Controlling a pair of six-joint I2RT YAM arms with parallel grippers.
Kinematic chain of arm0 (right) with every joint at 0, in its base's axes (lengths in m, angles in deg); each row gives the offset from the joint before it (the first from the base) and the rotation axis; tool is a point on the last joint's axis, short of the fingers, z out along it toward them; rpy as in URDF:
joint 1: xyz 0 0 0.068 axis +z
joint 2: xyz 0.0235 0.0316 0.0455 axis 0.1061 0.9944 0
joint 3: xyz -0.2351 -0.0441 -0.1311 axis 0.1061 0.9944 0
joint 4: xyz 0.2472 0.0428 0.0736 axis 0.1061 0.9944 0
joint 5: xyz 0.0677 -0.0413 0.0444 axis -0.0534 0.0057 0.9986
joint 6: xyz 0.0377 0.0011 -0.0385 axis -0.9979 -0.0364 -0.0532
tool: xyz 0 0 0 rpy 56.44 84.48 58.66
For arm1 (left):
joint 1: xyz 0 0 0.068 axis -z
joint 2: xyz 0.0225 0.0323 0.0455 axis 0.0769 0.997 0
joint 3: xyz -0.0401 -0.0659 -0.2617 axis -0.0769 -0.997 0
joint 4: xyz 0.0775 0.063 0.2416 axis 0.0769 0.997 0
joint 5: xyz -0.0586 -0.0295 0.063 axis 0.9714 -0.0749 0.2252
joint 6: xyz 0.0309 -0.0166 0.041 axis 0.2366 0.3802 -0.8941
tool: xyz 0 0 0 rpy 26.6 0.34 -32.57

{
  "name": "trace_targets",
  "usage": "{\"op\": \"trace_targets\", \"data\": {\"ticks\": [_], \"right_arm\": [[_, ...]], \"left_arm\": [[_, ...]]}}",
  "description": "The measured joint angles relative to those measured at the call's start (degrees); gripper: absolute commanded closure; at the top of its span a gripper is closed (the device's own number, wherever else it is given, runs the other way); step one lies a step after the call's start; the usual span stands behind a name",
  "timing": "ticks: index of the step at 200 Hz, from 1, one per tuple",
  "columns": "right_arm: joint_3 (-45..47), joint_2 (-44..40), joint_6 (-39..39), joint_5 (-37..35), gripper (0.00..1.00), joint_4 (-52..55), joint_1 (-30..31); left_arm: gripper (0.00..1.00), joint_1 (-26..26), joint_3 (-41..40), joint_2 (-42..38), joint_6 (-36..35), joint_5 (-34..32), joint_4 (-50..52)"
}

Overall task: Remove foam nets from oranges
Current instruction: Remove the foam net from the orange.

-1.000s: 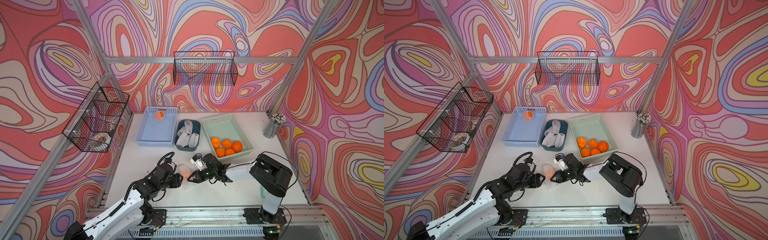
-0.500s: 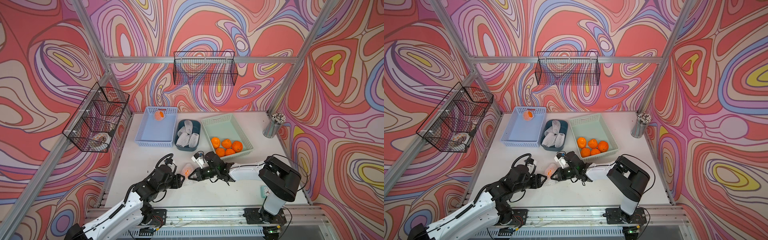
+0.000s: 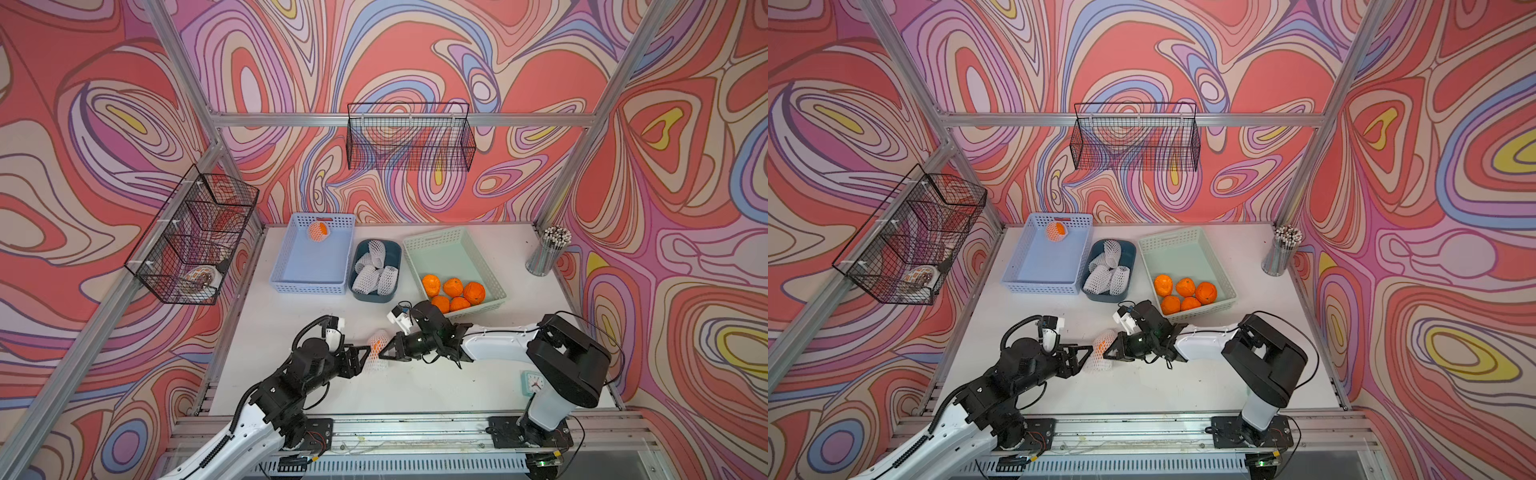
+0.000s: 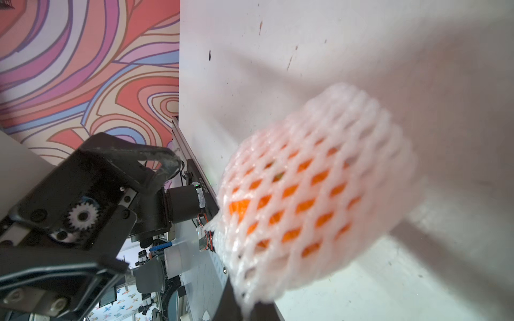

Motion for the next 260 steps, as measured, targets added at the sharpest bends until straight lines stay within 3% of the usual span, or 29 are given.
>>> {"op": "trace_targets", "data": {"ticks": [46,94,137,181,260], "right_arm": [[2.6,-2.4,-1.4,1.4,0.95,0.3,-5.4],[4.3,-5.8,-1.9,2.9,0.94,1.7,-8.6],[4.9,-6.9,-2.2,3.8,0.93,2.7,-10.0],[5.3,-6.9,-2.9,5.0,0.93,2.8,-10.3],[5.3,-6.9,-3.1,6.4,0.93,2.6,-10.4]], "left_arm": [[0.25,5.2,-1.8,3.5,-5.0,-5.0,-6.0],[0.21,15.6,-2.7,12.4,-17.7,-12.0,-18.8],[0.21,16.0,-6.6,12.3,-29.0,-11.5,-27.4],[0.23,16.1,-8.5,10.9,-36.7,-10.2,-29.5],[0.24,17.4,-8.3,26.9,-44.1,-9.8,-38.8]]}}
